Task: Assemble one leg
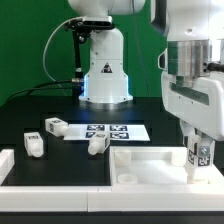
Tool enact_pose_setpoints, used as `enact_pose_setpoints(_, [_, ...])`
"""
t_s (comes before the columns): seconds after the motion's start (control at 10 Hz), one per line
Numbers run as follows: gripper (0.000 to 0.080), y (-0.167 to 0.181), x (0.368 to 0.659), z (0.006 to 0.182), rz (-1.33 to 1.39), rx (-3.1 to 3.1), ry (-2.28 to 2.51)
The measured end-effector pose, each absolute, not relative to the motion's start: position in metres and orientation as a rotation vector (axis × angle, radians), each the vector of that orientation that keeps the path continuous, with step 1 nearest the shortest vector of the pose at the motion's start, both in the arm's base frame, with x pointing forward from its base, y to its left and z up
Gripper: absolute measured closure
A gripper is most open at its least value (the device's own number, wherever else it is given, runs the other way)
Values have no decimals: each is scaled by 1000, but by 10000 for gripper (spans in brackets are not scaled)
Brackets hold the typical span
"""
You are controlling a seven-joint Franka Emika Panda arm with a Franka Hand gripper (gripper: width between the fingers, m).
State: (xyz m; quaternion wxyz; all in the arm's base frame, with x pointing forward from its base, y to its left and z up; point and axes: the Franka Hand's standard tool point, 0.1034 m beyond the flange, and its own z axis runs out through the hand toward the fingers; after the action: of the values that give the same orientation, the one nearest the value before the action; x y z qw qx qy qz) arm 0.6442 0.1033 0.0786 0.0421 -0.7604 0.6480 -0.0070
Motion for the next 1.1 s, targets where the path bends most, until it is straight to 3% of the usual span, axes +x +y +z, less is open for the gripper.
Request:
enact_pose_setpoints(0.1, [436,104,644,79,-29,-2408,1887])
enact_pose_setpoints(0.3, [178,111,644,79,-55,-2767,1309])
enact_pose_setpoints(0.4, [158,113,643,78,-62,-2898,989])
enact_pose_setpoints(0.6, [151,112,644,78,-71,-2959,810])
enact_pose_setpoints(0.9, [151,115,647,79,-135,-3100,125])
enact_pose_setpoints(1.0, [151,114,647,79,-133,-3094,200])
enact_pose_setpoints(1.1, [267,113,648,79,-133,-3095,199])
